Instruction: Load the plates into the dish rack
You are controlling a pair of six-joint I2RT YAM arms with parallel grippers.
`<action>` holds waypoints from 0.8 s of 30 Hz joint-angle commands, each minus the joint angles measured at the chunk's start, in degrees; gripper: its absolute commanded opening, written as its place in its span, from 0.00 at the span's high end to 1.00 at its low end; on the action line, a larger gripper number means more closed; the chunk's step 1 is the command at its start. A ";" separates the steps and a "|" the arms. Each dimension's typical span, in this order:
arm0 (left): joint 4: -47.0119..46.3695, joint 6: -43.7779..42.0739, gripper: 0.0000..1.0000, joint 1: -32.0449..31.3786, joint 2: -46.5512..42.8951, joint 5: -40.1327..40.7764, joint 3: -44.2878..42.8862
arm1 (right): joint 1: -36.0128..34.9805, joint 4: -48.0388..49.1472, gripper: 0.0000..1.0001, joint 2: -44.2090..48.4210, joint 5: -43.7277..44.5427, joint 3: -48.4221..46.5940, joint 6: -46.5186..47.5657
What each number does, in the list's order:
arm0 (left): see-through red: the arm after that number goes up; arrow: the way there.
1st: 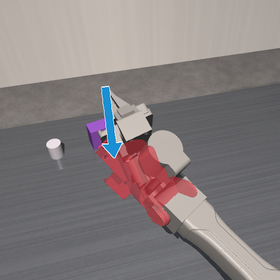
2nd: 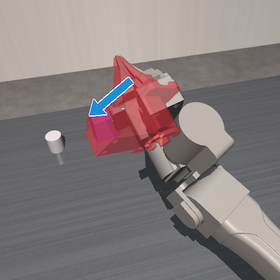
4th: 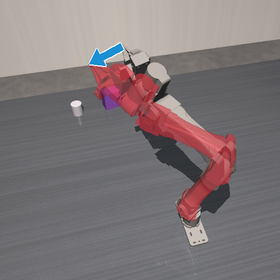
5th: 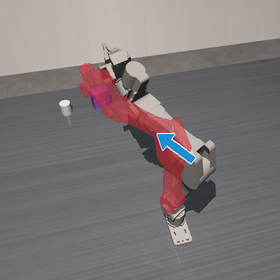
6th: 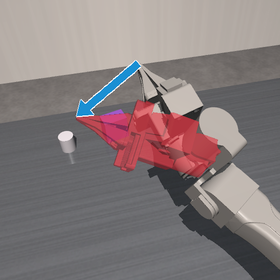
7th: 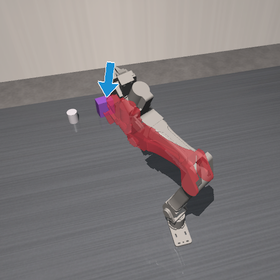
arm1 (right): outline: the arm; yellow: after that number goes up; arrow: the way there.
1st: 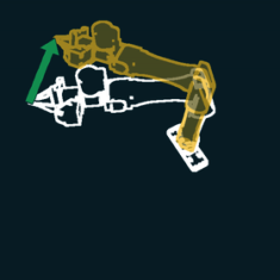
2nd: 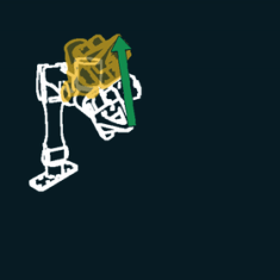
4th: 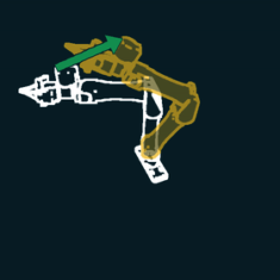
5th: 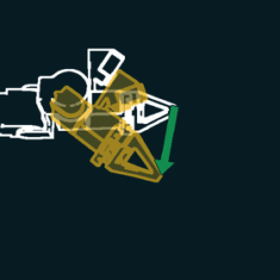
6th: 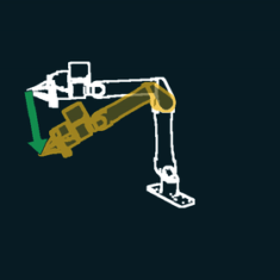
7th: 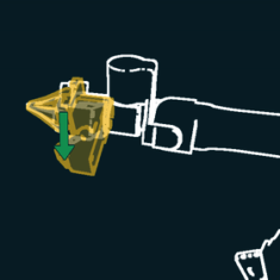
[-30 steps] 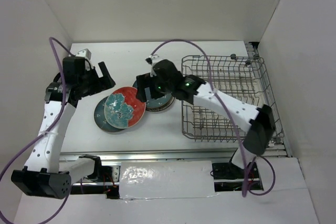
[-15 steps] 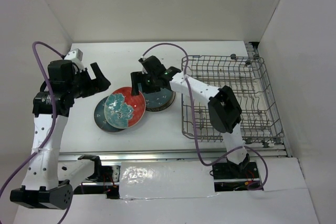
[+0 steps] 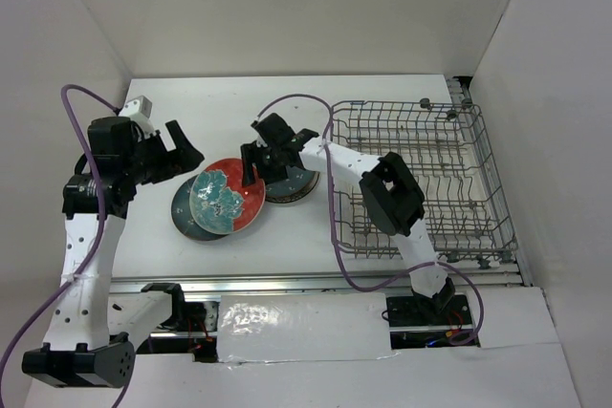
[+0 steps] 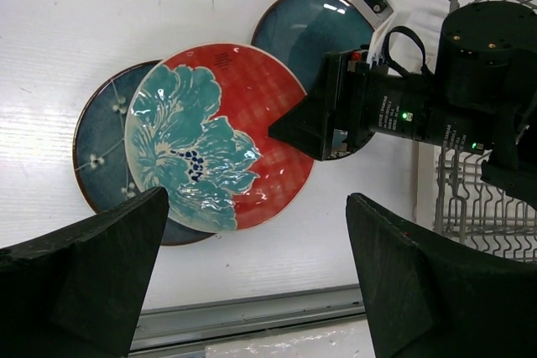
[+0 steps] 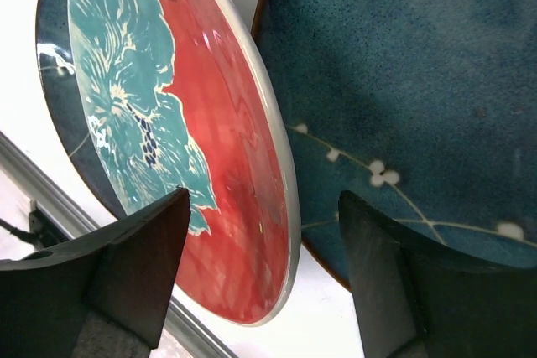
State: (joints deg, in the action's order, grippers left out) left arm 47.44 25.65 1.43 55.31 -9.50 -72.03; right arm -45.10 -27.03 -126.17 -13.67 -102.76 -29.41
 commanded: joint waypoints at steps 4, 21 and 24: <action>-4.02 -0.34 0.01 0.33 -0.03 -0.61 0.22 | 0.63 4.52 0.36 0.66 -2.32 0.36 -1.26; -4.81 -1.30 0.01 0.41 0.85 -0.08 2.42 | 2.65 4.88 1.00 3.03 -3.73 0.89 -1.18; -4.73 -1.13 0.01 0.33 0.41 0.35 2.42 | 2.91 4.97 1.00 5.04 -4.17 1.51 -0.39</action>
State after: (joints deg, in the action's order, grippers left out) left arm 44.93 25.47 1.48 56.25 -9.30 -69.36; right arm -43.03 -23.16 -125.58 -20.18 -101.69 -32.05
